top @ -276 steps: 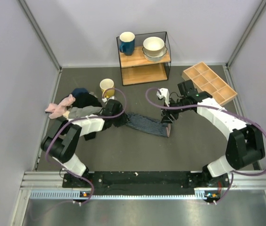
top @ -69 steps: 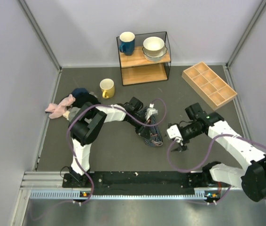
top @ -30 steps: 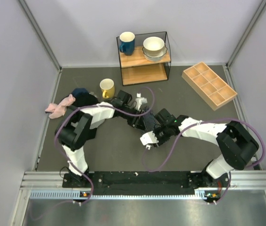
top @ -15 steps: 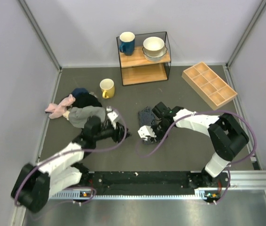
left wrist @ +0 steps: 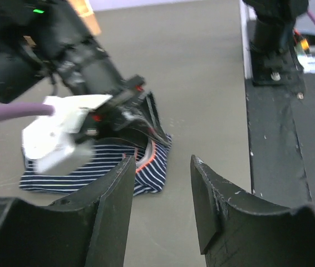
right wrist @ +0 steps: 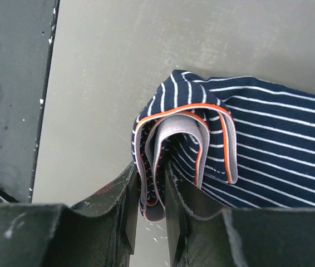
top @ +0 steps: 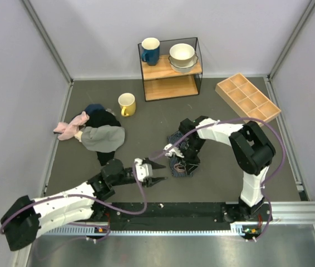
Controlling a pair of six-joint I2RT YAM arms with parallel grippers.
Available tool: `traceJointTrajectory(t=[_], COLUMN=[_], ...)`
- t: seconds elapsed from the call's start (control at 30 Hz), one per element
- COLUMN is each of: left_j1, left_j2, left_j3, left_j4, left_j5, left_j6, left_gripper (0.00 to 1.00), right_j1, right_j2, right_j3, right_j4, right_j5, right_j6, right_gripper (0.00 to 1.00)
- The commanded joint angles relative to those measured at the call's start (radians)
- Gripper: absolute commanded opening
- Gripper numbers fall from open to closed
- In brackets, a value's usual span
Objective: Roll the underwear
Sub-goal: Roll the underwear to the center of the board.
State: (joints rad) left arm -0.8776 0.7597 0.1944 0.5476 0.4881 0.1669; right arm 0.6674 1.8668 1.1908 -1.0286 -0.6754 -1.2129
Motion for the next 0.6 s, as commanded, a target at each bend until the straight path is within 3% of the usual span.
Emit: traceJointTrajectory(t=[0.0, 0.2, 0.57], left_j1=[-0.101, -0.193, -0.247], left_j2=[0.114, 0.318, 0.587], left_j3=[0.043, 0.174, 0.359], left_j4=[-0.006, -0.147, -0.261], left_j5=[-0.066, -0.163, -0.305], left_j6=[0.173, 0.334, 0.522], left_gripper=[0.50, 0.52, 0.56], right_j1=[-0.037, -0.075, -0.084], right_j2=[0.057, 0.103, 0.152], right_j3=[0.058, 0.089, 0.153], right_j4=[-0.119, -0.123, -0.128], right_j5=[-0.046, -0.044, -0.052], right_j6=[0.036, 0.072, 0.101], right_gripper=[0.23, 0.23, 0.23])
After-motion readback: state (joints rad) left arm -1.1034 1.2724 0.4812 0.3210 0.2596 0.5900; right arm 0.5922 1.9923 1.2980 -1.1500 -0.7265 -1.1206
